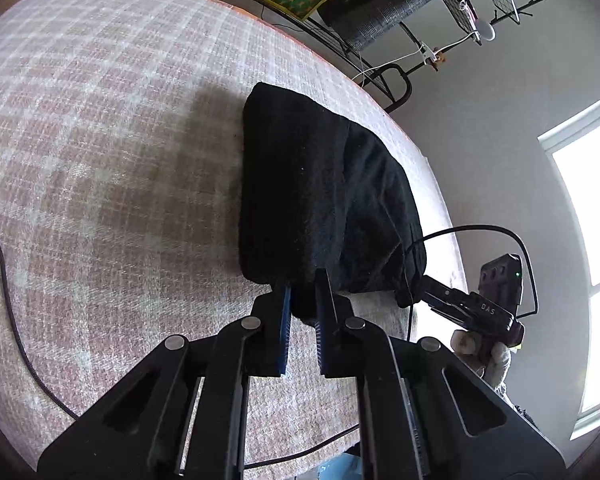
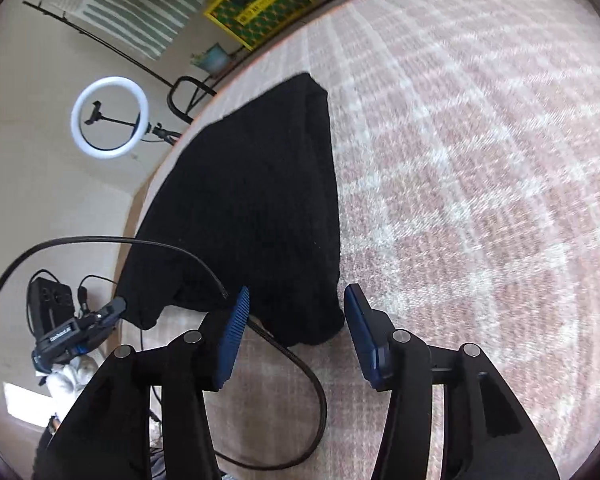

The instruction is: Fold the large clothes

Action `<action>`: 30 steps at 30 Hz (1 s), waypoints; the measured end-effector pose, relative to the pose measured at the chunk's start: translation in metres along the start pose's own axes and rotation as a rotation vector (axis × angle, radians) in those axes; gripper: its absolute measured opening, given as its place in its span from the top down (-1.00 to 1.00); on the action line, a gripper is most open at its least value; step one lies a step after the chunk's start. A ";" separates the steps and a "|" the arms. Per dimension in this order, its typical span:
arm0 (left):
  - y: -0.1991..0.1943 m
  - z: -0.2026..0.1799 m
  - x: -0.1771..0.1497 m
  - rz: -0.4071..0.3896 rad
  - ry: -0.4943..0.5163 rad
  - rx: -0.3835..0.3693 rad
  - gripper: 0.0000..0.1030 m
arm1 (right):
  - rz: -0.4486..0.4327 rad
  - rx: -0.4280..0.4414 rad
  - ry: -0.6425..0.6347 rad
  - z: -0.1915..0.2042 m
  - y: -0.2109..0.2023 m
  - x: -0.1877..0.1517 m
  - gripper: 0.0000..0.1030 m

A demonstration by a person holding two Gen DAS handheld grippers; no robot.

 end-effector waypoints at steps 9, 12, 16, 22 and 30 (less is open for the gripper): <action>-0.025 -0.009 0.009 -0.033 -0.019 -0.084 0.84 | -0.087 0.132 0.017 0.027 -0.051 0.020 0.92; -0.011 0.005 -0.002 0.005 0.029 0.010 0.84 | -0.114 0.166 0.007 0.028 -0.067 0.023 0.92; 0.006 0.019 -0.017 0.046 0.103 0.119 0.84 | -0.030 0.012 0.014 0.002 -0.036 0.007 0.92; -0.001 0.000 -0.018 -0.008 0.283 0.230 0.81 | -0.030 -0.076 -0.108 0.006 -0.032 0.001 0.88; -0.025 -0.034 -0.034 -0.095 0.523 0.334 0.75 | -0.116 -0.170 -0.322 0.031 -0.062 0.000 0.66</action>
Point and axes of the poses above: each gripper's, at about its wrist camera, not at the fingertips, and y roughly the way its jaws point, z to its left, x to its top, the point moved 3 cm from there along y, roughly the way its jaws point, and after that the axes turned 10 degrees about -z, right-handed, at the moved point
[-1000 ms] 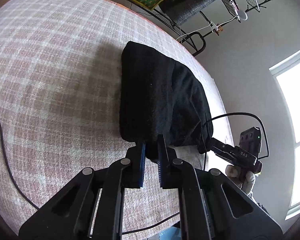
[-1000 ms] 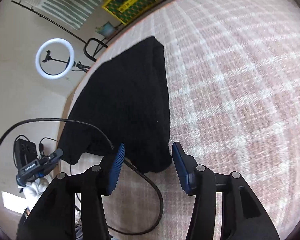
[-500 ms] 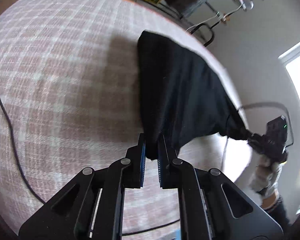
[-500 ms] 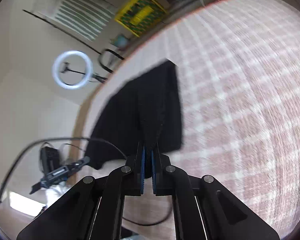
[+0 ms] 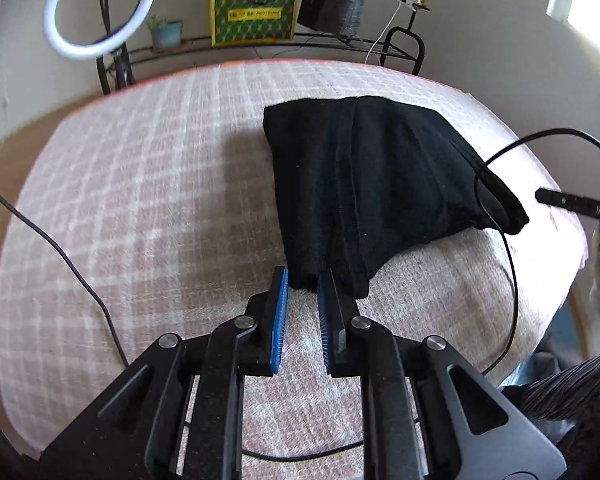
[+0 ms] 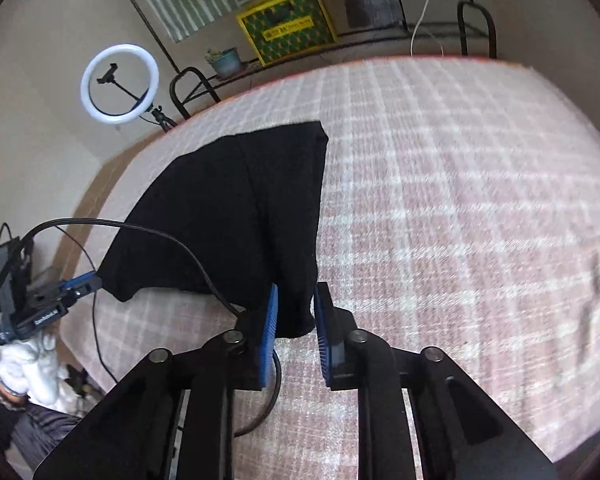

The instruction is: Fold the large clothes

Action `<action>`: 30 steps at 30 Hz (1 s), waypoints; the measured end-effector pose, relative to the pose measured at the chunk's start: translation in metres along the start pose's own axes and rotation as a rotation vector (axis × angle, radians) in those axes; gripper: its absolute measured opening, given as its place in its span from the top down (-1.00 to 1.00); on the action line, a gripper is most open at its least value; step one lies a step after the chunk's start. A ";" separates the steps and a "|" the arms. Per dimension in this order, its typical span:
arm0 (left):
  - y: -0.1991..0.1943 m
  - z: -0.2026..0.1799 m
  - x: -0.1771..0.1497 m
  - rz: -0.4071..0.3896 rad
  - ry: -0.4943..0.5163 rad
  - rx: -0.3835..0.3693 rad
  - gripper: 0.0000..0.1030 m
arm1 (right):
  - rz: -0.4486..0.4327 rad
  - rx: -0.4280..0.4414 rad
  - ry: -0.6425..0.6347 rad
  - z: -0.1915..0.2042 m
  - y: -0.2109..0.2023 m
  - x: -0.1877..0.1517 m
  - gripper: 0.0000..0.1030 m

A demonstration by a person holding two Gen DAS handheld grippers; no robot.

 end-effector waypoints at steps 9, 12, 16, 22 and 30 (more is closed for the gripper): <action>-0.070 -0.026 0.025 -0.150 0.055 -0.015 0.74 | -0.180 -0.022 -0.128 0.044 -0.068 0.022 0.66; -0.100 -0.034 0.038 -0.205 0.049 -0.032 0.69 | -0.249 -0.008 -0.150 0.055 -0.109 0.026 0.66; -0.156 -0.048 0.062 -0.304 0.067 -0.038 0.43 | -0.337 -0.006 -0.165 0.063 -0.162 0.033 0.57; -0.244 -0.068 0.106 -0.435 0.088 -0.064 0.42 | -0.467 0.003 -0.212 0.082 -0.238 0.045 0.39; -0.316 -0.083 0.171 -0.491 0.085 -0.112 0.25 | -0.565 0.018 -0.311 0.115 -0.298 0.071 0.21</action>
Point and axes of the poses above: each gripper's, at about its wrist camera, not at the fingertips, and y roughly the way its jaws point, z to its left, x to its top, the point moved 3 cm from there along y, roughly the way its jaws point, and after that the axes turned 10 degrees about -z, right-handed, at the moved point
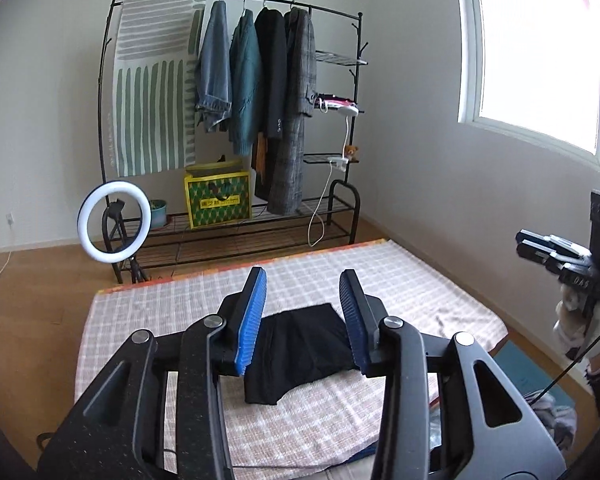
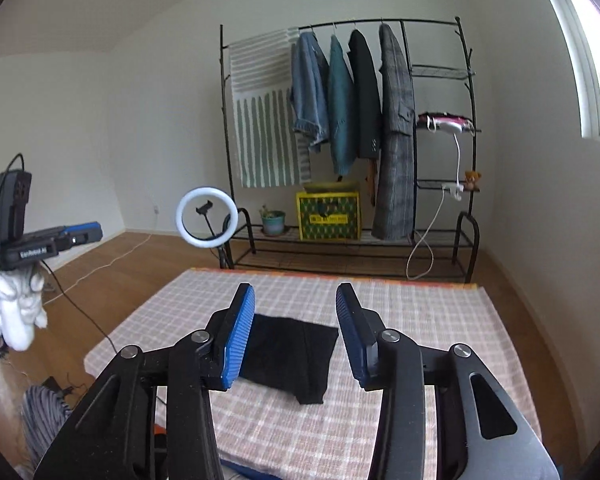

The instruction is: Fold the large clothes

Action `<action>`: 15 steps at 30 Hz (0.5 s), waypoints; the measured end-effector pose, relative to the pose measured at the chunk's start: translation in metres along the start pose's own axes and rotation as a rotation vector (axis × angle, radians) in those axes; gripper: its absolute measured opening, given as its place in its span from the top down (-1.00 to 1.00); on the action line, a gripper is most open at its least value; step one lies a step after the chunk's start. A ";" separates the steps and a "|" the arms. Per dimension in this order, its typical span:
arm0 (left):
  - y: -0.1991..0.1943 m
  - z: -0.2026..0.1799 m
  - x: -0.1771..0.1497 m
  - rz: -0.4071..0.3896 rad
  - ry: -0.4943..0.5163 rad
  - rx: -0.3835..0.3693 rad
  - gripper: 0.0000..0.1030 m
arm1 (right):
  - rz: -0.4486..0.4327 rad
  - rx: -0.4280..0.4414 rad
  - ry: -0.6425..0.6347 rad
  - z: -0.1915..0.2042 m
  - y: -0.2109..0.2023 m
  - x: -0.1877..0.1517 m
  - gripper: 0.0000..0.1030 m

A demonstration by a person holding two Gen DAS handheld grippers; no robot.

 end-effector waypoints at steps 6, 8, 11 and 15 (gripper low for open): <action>-0.001 0.006 0.053 -0.035 -0.024 0.001 -0.12 | -0.025 0.018 0.021 -0.007 0.017 0.022 0.12; 0.009 0.006 0.045 -0.024 -0.017 0.003 -0.15 | -0.026 0.016 0.021 -0.008 0.033 0.021 -0.22; 0.048 0.012 0.007 0.025 -0.041 0.005 -0.15 | 0.002 -0.041 0.003 -0.008 0.063 0.000 -0.22; 0.110 0.022 -0.057 0.106 -0.116 0.015 -0.13 | 0.075 -0.097 -0.002 -0.006 0.107 -0.041 -0.22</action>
Point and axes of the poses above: each gripper's, at about its wrist camera, not at the fingertips, and y roughly the way its jaws point, z to its left, x to its top, the point moved 3 cm from there along y, roughly the way its jaws point, and after that the axes turned 10 degrees about -z, right-handed, at the moved point
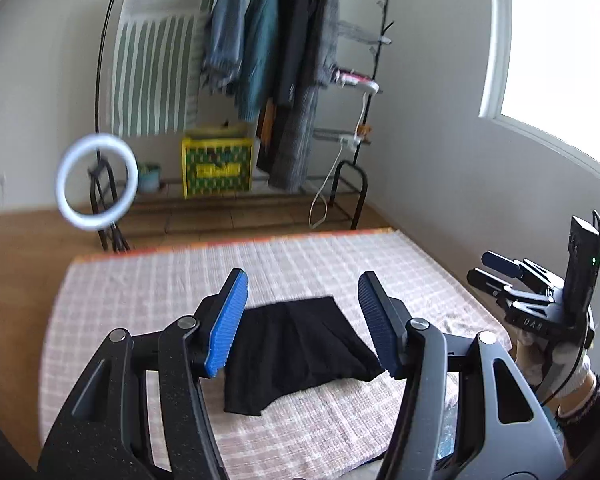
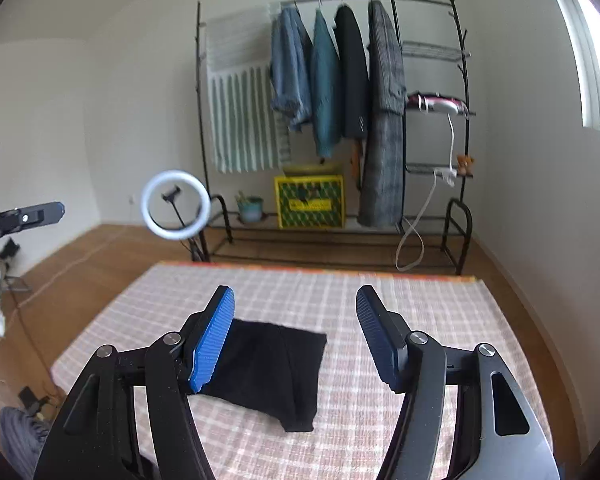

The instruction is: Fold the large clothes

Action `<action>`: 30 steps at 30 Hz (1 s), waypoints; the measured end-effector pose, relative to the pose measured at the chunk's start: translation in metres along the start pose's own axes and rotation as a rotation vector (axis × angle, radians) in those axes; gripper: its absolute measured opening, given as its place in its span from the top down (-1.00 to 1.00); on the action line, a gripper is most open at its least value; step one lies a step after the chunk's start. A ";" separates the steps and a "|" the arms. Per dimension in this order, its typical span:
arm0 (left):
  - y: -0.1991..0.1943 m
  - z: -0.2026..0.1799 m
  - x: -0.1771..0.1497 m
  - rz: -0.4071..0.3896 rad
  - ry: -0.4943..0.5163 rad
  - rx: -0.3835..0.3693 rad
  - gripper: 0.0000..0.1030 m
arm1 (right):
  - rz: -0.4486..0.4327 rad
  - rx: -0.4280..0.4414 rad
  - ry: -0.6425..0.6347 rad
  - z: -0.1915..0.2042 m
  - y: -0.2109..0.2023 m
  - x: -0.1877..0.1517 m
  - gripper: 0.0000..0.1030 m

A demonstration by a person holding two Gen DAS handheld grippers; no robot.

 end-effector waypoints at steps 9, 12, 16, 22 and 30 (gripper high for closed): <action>0.146 0.022 -0.087 0.142 -0.016 0.074 0.13 | 0.140 -0.069 -0.023 0.016 0.084 -0.067 -0.21; 0.188 0.029 -0.102 0.174 -0.043 0.075 0.20 | 0.149 -0.075 -0.060 0.020 0.094 -0.072 -0.21; 0.224 0.026 -0.120 0.204 -0.024 0.082 0.21 | 0.140 -0.089 -0.100 0.019 0.104 -0.072 -0.21; 0.265 0.025 -0.145 0.245 -0.019 0.090 0.21 | 0.147 -0.074 -0.103 0.015 0.123 -0.076 -0.21; 0.296 0.035 -0.168 0.296 -0.019 0.102 0.21 | 0.173 -0.076 -0.084 0.002 0.142 -0.085 -0.21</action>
Point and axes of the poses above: each gripper's, at about its wrist camera, not at the fingertips, and y roughly the way its jaws point, z to its left, x to its top, the point moved 3 cm from there along y, roughly the way its jaws point, and after that the axes turned 10 degrees about -z, right-handed, at the moved point
